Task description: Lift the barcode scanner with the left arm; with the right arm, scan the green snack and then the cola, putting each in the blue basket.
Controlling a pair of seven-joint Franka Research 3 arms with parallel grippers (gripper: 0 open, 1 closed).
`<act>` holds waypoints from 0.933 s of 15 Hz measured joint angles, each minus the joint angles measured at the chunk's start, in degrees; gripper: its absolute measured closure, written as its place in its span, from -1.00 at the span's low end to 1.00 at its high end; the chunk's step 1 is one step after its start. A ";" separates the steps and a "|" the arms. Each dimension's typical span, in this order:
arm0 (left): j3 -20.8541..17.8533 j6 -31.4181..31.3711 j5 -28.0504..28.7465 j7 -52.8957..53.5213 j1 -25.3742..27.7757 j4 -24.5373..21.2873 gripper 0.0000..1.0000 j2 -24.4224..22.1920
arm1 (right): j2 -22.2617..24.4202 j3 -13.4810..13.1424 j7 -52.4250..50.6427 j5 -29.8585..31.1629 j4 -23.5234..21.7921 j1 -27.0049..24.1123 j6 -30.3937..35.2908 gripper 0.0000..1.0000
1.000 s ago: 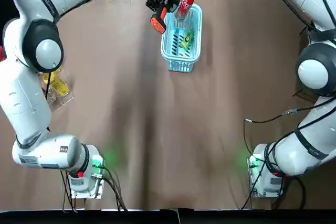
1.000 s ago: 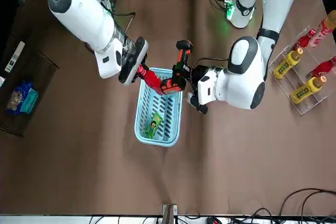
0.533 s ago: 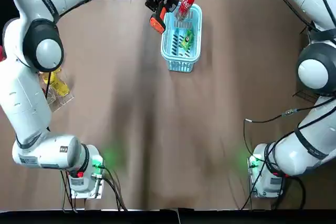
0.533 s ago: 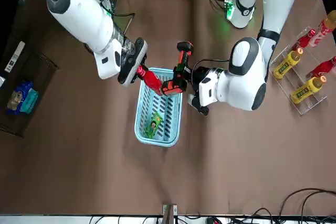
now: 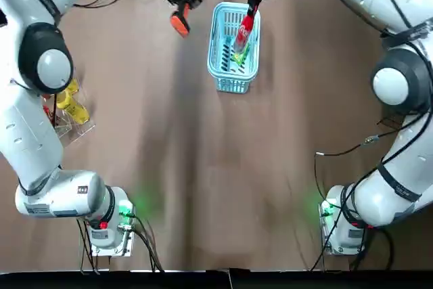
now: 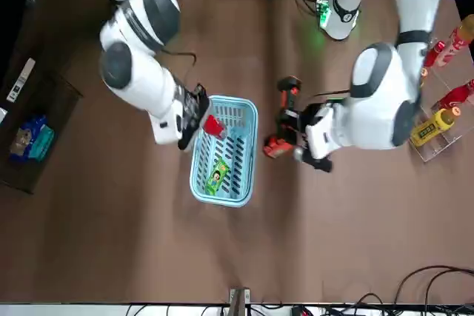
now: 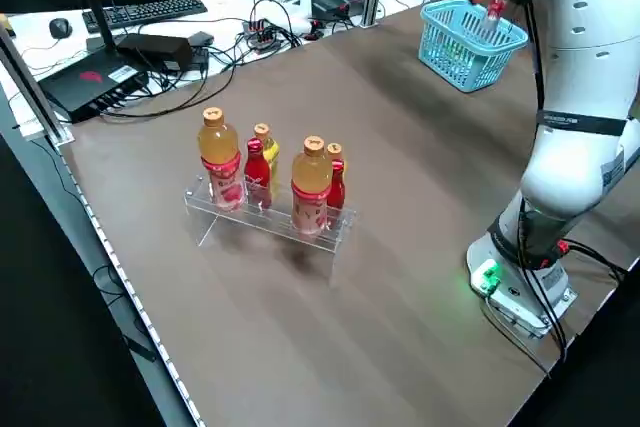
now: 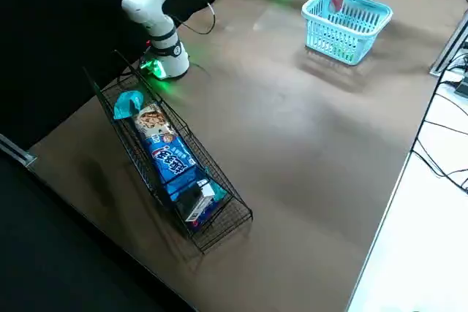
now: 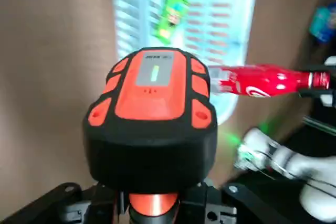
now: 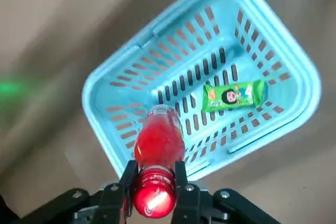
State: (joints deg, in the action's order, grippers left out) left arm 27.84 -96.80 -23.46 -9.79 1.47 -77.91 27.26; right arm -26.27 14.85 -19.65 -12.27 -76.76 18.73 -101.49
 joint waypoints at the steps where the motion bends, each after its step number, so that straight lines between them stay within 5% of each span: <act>1: -0.10 0.35 3.19 -0.50 1.38 -0.03 0.29 -0.62 | -1.28 0.02 1.57 1.93 -0.09 0.71 -0.26 0.36; 9: -1.32 0.12 26.25 -7.54 5.05 -4.01 0.29 1.82 | -6.40 0.18 19.51 16.60 -0.18 10.34 -6.02 0.36; 14: -5.01 -13.40 33.86 -10.32 4.85 -11.93 0.29 5.62 | -8.50 -0.05 19.64 19.22 -0.19 10.81 -7.03 0.36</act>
State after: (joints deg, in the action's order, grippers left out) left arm 22.82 -110.20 10.41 -20.11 6.32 -89.84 32.88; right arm -34.77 14.80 -0.01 6.95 -76.96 29.54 -108.52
